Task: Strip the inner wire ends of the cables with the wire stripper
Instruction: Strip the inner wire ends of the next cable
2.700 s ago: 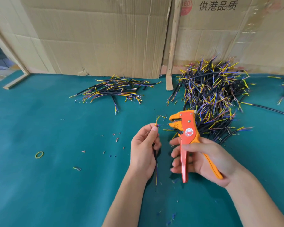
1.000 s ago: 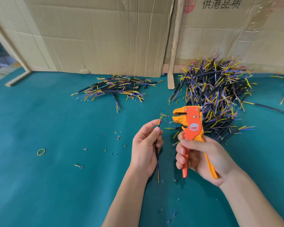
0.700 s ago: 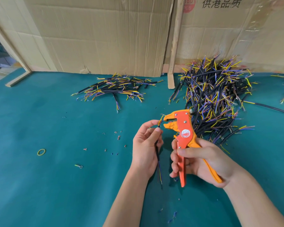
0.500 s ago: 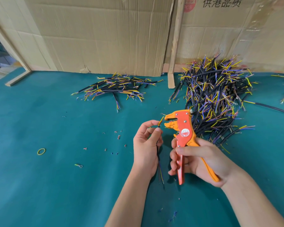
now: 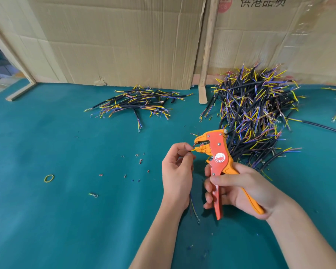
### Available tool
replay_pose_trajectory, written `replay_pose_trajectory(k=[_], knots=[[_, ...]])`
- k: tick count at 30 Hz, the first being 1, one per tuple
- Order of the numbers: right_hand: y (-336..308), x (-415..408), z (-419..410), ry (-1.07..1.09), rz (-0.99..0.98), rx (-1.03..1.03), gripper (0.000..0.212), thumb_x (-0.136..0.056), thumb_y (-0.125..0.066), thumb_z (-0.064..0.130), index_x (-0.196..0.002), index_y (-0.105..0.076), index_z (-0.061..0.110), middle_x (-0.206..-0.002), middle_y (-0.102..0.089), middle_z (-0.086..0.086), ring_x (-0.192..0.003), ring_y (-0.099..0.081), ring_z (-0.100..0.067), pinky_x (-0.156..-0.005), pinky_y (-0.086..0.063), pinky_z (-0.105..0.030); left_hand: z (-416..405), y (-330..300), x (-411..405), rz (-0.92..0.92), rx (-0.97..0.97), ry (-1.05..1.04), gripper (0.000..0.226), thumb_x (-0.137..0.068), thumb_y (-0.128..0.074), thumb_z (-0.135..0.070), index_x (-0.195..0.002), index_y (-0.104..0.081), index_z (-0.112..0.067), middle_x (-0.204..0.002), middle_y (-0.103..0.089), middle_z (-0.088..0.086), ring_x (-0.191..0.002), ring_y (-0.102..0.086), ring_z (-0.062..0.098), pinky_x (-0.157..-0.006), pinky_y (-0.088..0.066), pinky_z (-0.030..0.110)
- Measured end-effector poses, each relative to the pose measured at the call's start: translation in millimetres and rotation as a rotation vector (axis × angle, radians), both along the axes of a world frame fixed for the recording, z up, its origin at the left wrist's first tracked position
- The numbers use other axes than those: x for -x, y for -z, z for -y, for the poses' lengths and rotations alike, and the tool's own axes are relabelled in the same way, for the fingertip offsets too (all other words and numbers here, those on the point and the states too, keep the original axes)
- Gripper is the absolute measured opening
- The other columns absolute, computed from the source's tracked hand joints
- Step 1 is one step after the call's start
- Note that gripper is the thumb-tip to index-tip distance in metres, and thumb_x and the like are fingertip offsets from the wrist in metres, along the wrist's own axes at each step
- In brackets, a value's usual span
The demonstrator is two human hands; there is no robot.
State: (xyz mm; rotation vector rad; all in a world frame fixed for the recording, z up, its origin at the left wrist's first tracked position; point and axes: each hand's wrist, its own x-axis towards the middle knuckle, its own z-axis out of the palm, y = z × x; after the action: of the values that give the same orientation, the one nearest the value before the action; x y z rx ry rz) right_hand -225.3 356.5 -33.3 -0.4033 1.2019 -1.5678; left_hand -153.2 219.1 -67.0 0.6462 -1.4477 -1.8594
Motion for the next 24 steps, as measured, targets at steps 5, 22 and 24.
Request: replay_pose_trajectory(k=[5, 22, 24], knots=[[-1, 8, -10, -0.028, -0.017, 0.005, 0.038, -0.070, -0.083, 0.007, -0.103, -0.066, 0.003, -0.084, -0.057, -0.025, -0.072, -0.061, -0.040, -0.075, -0.056, -0.056, -6, -4, -1, 0.021, 0.046, -0.018, 0.023, -0.085, -0.053, -0.003, -0.080, -0.066, -0.020, -0.079, -0.065, 0.005, -0.062, -0.052, 0.007, -0.066, -0.038, 0.029], [0, 8, -11, -0.035, -0.073, -0.063, 0.024, -0.084, -0.075, 0.022, -0.073, -0.056, 0.012, -0.062, -0.043, -0.011, -0.044, -0.043, -0.024, -0.046, -0.044, -0.033, -6, -3, -2, 0.009, 0.087, -0.041, 0.015, -0.086, -0.064, -0.005, -0.075, -0.066, -0.015, -0.072, -0.063, -0.001, -0.067, -0.051, 0.008, -0.061, -0.040, 0.014], [1, 7, -9, 0.029, -0.115, -0.079, 0.034, -0.082, -0.079, 0.022, -0.061, -0.053, 0.016, -0.054, -0.038, -0.006, -0.035, -0.035, -0.018, -0.039, -0.036, -0.025, -6, -2, -2, 0.011, 0.094, -0.032, 0.016, -0.087, -0.064, -0.006, -0.075, -0.066, -0.017, -0.072, -0.064, -0.002, -0.065, -0.051, 0.008, -0.061, -0.040, 0.013]])
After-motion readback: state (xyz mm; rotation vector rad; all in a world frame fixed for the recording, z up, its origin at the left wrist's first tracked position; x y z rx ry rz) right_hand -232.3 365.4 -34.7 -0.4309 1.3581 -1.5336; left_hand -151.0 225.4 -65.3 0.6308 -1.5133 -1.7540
